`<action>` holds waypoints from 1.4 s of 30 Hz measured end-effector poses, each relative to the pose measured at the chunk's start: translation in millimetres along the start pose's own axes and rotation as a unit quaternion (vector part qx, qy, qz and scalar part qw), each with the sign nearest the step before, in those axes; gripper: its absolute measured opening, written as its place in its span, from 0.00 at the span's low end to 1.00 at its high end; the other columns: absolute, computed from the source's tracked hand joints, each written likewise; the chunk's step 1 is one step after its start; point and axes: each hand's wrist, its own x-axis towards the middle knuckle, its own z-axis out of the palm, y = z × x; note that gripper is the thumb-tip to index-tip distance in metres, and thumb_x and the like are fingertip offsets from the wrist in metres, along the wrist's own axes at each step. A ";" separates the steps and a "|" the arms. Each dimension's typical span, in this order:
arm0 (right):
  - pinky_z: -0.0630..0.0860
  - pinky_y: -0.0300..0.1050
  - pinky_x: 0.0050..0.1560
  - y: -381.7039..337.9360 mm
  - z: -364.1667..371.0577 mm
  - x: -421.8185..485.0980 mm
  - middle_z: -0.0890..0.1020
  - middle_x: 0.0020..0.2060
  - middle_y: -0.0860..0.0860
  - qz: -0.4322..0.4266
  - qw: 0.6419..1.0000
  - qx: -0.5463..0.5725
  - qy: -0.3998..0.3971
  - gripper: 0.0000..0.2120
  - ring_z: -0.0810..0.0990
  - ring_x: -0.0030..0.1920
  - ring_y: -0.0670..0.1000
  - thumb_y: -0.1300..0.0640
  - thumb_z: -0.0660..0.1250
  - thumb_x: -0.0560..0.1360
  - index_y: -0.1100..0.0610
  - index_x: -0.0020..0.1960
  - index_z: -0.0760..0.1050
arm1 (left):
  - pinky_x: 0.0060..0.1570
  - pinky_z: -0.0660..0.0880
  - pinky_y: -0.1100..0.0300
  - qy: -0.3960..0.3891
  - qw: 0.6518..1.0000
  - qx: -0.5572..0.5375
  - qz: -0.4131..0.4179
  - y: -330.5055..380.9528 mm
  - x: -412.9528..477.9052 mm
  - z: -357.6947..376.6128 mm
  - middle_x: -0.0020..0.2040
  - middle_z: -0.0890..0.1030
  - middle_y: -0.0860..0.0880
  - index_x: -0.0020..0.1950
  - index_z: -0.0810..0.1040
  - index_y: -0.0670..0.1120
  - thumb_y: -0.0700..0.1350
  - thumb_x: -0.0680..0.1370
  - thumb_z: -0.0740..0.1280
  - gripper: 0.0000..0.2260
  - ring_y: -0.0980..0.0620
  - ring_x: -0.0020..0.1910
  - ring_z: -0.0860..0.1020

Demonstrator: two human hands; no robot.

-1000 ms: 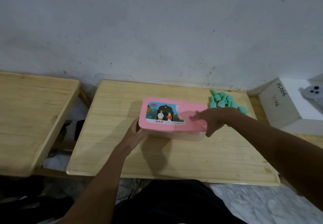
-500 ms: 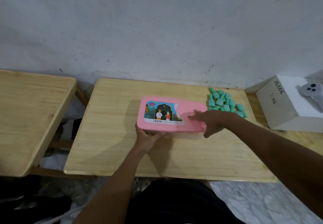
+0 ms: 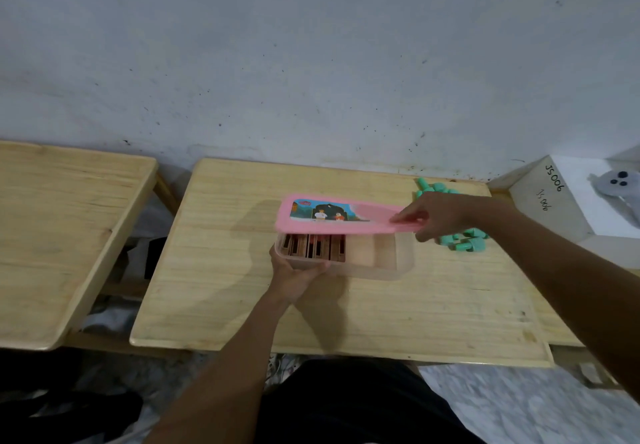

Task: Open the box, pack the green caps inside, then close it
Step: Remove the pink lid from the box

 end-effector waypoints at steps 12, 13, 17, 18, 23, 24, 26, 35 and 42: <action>0.73 0.29 0.42 -19.5 19.9 12.2 0.84 0.46 0.48 -0.019 0.880 0.210 0.425 0.10 0.82 0.41 0.45 0.57 0.68 0.77 0.55 0.58 0.82 | 0.47 0.76 0.67 -0.009 0.999 0.036 -0.024 13.2 -14.2 -2.4 0.61 0.70 0.50 0.70 0.54 0.51 0.44 0.64 0.80 0.44 0.52 0.59 0.72; 0.75 0.31 0.46 -27.2 23.2 14.3 0.84 0.47 0.48 -0.025 0.860 0.223 0.459 0.10 0.83 0.44 0.47 0.57 0.68 0.77 0.54 0.57 0.82 | 0.53 0.75 0.63 -0.019 0.998 0.041 -0.032 13.9 -13.9 -5.3 0.64 0.69 0.49 0.72 0.53 0.52 0.47 0.64 0.80 0.46 0.50 0.62 0.71; 0.73 0.25 0.43 -72.1 29.6 21.1 0.85 0.49 0.52 -0.093 0.803 0.171 0.564 0.12 0.80 0.42 0.44 0.57 0.66 0.77 0.56 0.59 0.81 | 0.69 0.67 0.47 0.007 0.997 0.073 -0.036 30.3 -13.6 -19.7 0.73 0.62 0.46 0.75 0.54 0.51 0.66 0.65 0.72 0.46 0.45 0.71 0.65; 0.74 0.26 0.42 -85.2 32.6 23.6 0.85 0.48 0.52 -0.121 0.791 0.148 0.581 0.12 0.80 0.41 0.44 0.56 0.65 0.77 0.56 0.58 0.80 | 0.69 0.67 0.47 0.054 0.995 0.081 -0.008 36.9 -12.7 -23.0 0.73 0.64 0.45 0.74 0.58 0.48 0.65 0.70 0.68 0.40 0.45 0.70 0.66; 0.79 0.42 0.38 -141.3 60.1 47.3 0.86 0.47 0.50 -0.221 0.755 0.041 0.616 0.13 0.82 0.44 0.49 0.61 0.72 0.70 0.53 0.54 0.84 | 0.50 0.76 0.52 0.168 0.984 -0.049 0.017 96.5 -8.9 -37.7 0.45 0.81 0.48 0.50 0.78 0.43 0.63 0.77 0.60 0.23 0.49 0.45 0.79; 0.77 0.42 0.39 -152.8 65.3 51.4 0.86 0.47 0.49 -0.238 0.754 0.021 0.612 0.12 0.82 0.44 0.50 0.60 0.72 0.70 0.52 0.53 0.84 | 0.49 0.77 0.51 0.122 0.987 -0.103 -0.012 107.6 -6.3 -40.6 0.45 0.83 0.45 0.51 0.80 0.42 0.60 0.77 0.62 0.21 0.47 0.43 0.81; 0.76 0.44 0.40 -170.2 75.9 59.0 0.85 0.47 0.49 -0.272 0.762 0.012 0.588 0.11 0.81 0.45 0.51 0.58 0.71 0.69 0.52 0.51 0.84 | 0.50 0.79 0.50 0.045 0.988 -0.143 -0.046 124.5 -7.5 -43.9 0.49 0.84 0.40 0.56 0.79 0.39 0.49 0.78 0.65 0.15 0.44 0.45 0.82; 0.75 0.44 0.56 -147.1 102.1 73.7 0.79 0.59 0.48 -0.235 0.872 0.071 0.424 0.22 0.77 0.59 0.47 0.44 0.70 0.72 0.49 0.65 0.76 | 0.48 0.80 0.49 0.166 0.984 -0.057 -0.005 139.5 9.8 -95.9 0.58 0.78 0.43 0.67 0.66 0.44 0.36 0.75 0.66 0.22 0.45 0.50 0.80; 0.74 0.45 0.58 -95.1 116.4 78.6 0.78 0.63 0.51 0.079 0.901 0.323 0.278 0.16 0.78 0.59 0.50 0.50 0.64 0.78 0.53 0.64 0.76 | 0.42 0.71 0.59 0.299 0.934 0.195 0.032 126.0 13.4 -135.1 0.58 0.79 0.45 0.60 0.76 0.45 0.43 0.73 0.59 0.16 0.46 0.51 0.77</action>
